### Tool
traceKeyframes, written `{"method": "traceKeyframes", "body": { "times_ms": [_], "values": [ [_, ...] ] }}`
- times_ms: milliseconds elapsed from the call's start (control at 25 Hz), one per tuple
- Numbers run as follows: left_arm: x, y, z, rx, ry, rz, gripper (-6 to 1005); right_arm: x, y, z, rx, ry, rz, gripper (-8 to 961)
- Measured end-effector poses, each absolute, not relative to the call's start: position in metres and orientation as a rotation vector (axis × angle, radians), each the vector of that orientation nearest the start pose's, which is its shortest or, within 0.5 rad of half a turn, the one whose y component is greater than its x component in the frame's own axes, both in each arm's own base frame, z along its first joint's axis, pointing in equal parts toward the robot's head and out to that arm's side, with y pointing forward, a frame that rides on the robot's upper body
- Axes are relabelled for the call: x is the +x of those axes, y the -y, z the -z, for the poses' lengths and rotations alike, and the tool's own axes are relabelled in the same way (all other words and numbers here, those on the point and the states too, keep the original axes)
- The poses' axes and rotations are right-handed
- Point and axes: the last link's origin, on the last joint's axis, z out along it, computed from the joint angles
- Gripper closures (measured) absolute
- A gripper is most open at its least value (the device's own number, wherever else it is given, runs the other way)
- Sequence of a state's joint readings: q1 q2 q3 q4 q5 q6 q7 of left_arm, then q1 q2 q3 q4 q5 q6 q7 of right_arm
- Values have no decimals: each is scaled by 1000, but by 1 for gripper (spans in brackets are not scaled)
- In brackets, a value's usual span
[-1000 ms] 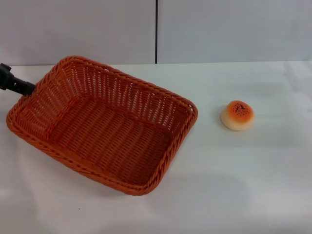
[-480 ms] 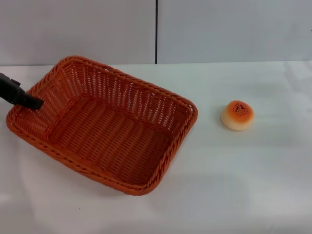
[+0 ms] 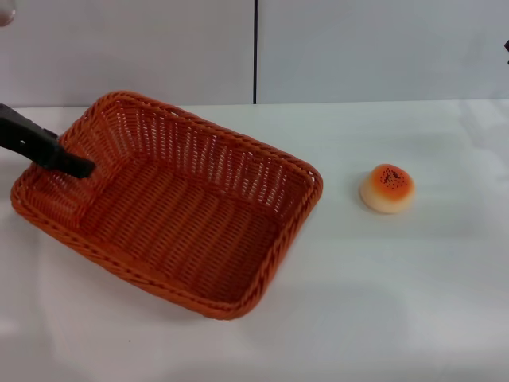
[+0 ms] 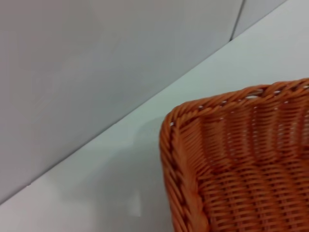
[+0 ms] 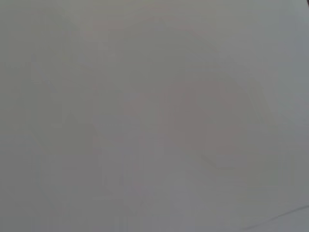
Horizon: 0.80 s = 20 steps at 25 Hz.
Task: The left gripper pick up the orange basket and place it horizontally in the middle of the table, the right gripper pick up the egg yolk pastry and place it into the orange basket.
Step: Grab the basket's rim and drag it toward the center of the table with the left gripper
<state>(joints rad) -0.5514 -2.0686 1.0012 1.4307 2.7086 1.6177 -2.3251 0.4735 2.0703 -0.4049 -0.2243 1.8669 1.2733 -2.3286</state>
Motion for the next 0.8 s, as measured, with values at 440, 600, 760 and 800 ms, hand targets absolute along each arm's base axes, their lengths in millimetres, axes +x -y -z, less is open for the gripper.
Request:
{"method": "traceKeyframes", "body": {
  "times_ms": [440,600,760,800],
  "values": [
    [-226,-364,-73,-2430,938,-381,212,327,-347,-37,-1698,-686,-998,323],
    [-227,-367,-67,-2429,939,-383,212,327,-347,-37,-1698,-687,-997,323],
    [-227,-370,-59,-2432,932,-400,213,328,-346,-36,-1697,-693,-996,323],
    [-227,-371,-57,-2435,927,-408,213,328,-346,-36,-1697,-693,-996,323]
  ]
}}
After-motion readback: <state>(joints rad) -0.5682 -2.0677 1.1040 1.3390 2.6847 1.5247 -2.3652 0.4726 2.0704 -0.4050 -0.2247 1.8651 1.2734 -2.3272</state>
